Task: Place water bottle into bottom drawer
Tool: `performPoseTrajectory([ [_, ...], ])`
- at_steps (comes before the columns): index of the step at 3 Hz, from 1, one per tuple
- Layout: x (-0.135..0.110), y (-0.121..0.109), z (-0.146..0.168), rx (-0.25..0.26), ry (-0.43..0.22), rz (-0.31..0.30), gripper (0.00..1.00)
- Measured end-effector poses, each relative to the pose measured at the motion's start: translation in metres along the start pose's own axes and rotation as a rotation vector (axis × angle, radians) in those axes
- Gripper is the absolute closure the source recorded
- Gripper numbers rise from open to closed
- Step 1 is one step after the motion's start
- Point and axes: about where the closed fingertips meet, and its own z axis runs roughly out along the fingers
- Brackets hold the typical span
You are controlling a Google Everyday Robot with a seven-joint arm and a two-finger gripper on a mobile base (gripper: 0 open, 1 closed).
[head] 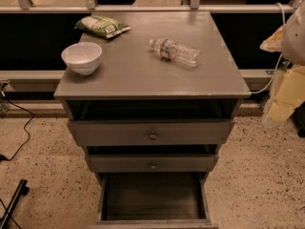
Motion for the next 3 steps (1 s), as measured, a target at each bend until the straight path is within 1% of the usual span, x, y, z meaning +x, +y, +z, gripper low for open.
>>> performPoseTrajectory([
  [1, 0.0, 0.0, 0.0, 0.0, 0.0, 0.0, 0.0],
  [2, -0.028, -0.015, 0.005, 0.005, 0.003, -0.074, 0.0],
  [3, -0.075, -0.051, 0.021, 0.006, -0.011, -0.124, 0.0],
])
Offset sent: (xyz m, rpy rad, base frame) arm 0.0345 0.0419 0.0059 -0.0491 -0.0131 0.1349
